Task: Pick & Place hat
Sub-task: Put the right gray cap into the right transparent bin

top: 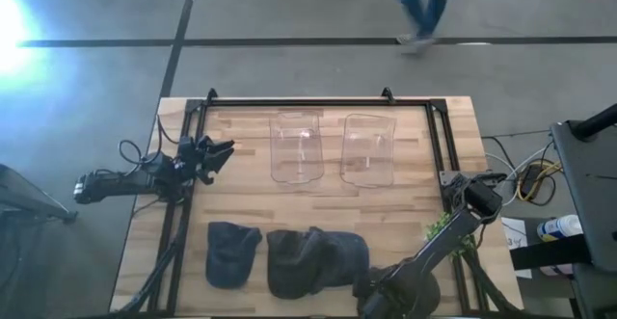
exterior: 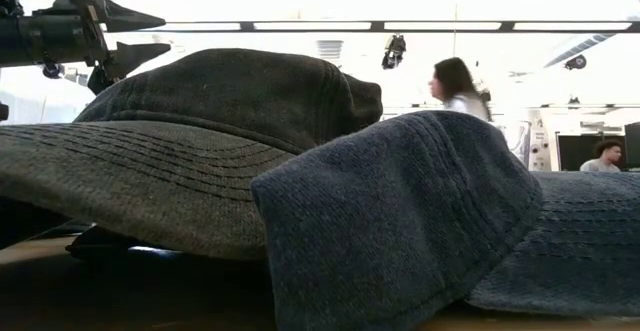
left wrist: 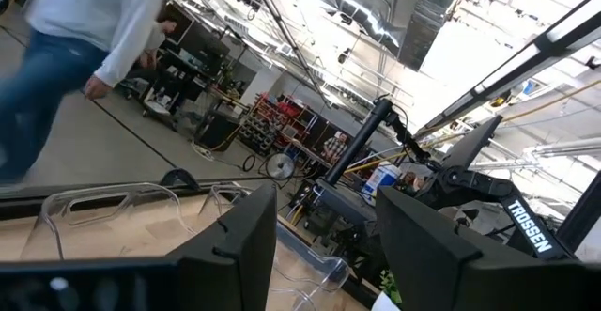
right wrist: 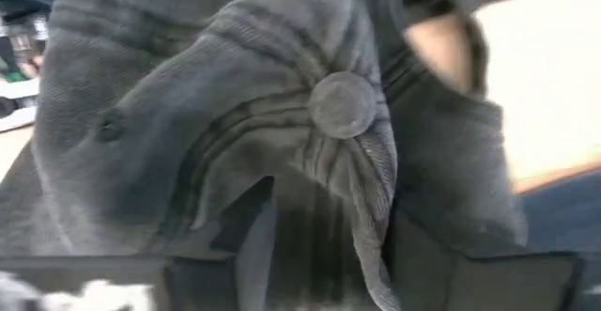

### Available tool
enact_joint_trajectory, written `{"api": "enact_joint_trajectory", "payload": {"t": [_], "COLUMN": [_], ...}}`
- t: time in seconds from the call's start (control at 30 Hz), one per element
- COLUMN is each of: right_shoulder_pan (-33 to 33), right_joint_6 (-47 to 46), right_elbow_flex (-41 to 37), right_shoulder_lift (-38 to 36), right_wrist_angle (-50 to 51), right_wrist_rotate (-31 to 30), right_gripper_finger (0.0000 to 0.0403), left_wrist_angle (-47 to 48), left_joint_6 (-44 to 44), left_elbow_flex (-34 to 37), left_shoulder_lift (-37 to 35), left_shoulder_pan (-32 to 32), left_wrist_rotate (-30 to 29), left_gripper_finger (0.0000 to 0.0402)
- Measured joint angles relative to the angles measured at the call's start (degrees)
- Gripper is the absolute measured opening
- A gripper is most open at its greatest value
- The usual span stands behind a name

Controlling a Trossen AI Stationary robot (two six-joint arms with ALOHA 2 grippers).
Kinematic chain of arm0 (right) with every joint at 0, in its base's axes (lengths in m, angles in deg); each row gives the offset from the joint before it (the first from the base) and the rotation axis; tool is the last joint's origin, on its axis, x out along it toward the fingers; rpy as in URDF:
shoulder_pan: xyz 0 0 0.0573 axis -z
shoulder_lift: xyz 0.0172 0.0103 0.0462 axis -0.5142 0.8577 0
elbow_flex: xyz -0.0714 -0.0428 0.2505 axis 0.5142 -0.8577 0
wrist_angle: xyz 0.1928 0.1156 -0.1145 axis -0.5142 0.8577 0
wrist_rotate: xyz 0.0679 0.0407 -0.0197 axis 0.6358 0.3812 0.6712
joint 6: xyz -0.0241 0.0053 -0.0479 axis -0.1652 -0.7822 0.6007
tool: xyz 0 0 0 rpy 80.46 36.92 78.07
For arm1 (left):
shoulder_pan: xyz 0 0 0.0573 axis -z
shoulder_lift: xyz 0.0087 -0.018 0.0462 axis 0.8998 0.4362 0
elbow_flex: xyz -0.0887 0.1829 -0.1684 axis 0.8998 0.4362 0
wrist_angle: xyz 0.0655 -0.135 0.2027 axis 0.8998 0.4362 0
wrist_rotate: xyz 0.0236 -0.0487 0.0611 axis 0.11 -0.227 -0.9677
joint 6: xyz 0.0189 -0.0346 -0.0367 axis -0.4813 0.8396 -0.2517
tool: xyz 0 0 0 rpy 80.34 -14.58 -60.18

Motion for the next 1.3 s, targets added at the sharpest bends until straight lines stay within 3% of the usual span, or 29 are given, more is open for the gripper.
{"api": "enact_joint_trajectory", "payload": {"t": [0.2,0.27,0.9,1.1,1.3], "right_shoulder_pan": [1.5,2.6,23.3,31.3,48.9], "right_joint_6": [-5.8,-8.0,-54.6,-57.8,-49.9], "right_elbow_flex": [-1.2,-1.2,-2.4,-0.9,-0.9], "right_shoulder_lift": [-0.8,-2.6,-38.0,-47.5,-49.0], "right_wrist_angle": [1.9,2.0,8.9,9.6,18.3], "right_wrist_rotate": [0.1,0.0,-2.4,-12.8,-14.8], "right_gripper_finger": [0.0037,0.0018,0.0008,0.0008,0.0008], "left_wrist_angle": [0.0,0.0,-0.1,0.0,0.1], "left_joint_6": [0.0,0.0,4.3,4.3,4.3], "left_elbow_flex": [0.0,0.0,0.0,0.0,0.0], "left_shoulder_lift": [0.0,0.0,0.0,0.0,0.0], "left_shoulder_pan": [0.0,0.0,0.0,0.0,0.0], "left_wrist_rotate": [0.0,0.0,0.0,0.0,0.0], "left_gripper_finger": [0.0177,0.0177,0.0177,0.0177,0.0177]}}
